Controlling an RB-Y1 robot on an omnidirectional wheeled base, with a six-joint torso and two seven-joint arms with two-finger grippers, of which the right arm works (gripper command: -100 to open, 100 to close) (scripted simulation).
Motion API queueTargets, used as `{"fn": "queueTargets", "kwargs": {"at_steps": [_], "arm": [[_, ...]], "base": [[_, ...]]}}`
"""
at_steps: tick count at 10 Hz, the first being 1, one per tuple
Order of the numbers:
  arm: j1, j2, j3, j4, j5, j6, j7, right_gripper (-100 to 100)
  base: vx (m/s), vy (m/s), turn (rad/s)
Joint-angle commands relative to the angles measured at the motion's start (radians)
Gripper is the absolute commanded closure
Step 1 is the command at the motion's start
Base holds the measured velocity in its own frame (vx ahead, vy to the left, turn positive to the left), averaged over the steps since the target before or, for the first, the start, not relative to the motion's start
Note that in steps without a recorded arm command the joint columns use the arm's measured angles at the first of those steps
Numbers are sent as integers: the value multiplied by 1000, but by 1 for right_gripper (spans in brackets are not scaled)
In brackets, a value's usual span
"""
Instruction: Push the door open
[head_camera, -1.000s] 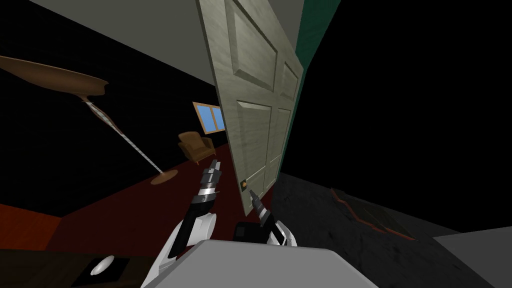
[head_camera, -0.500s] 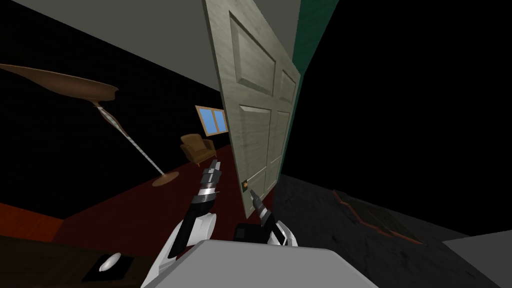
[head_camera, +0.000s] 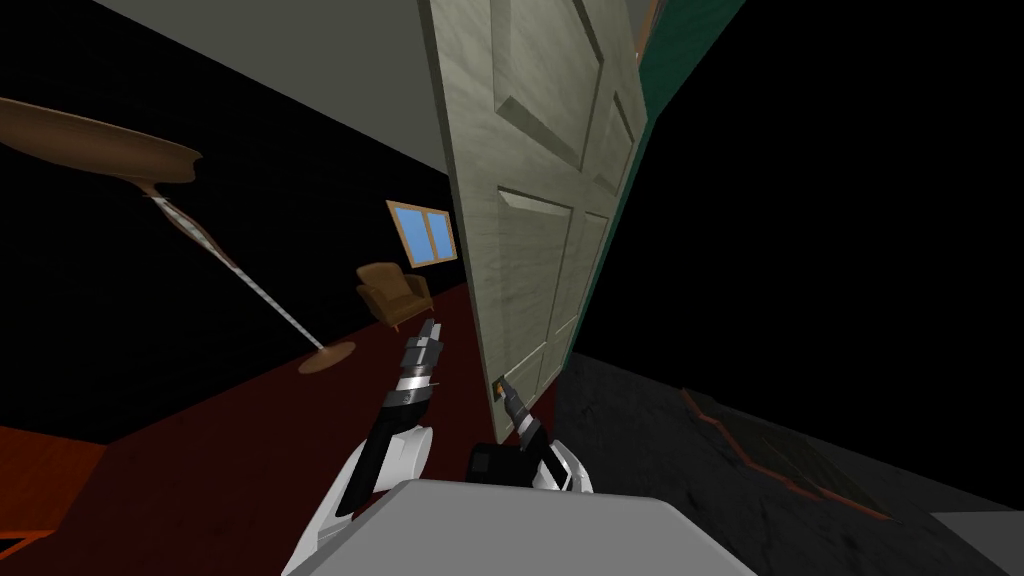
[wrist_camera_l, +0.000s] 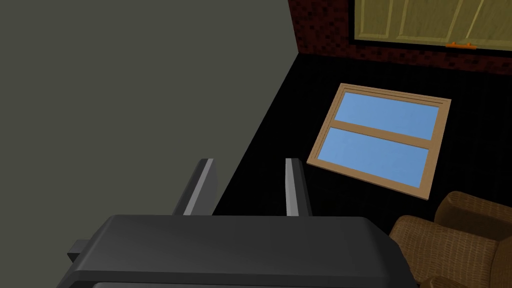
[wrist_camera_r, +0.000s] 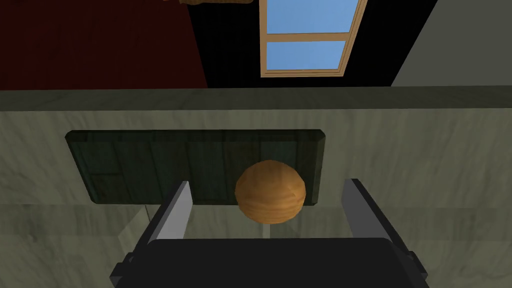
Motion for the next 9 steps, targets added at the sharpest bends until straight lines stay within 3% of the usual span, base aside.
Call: {"fn": "queueTargets", "kwargs": {"at_steps": [1, 6, 7, 9], "arm": [[0, -1, 0, 0, 0, 1, -1, 100], [0, -1, 0, 0, 0, 1, -1, 100], [4, -15, -1, -7, -3, 5, -2, -100], [7, -17, -1, -13, -5, 8, -3, -100]], "base": [[-5, -7, 3], [-13, -13, 1], [-98, -69, -75], [-200, -118, -59]]}}
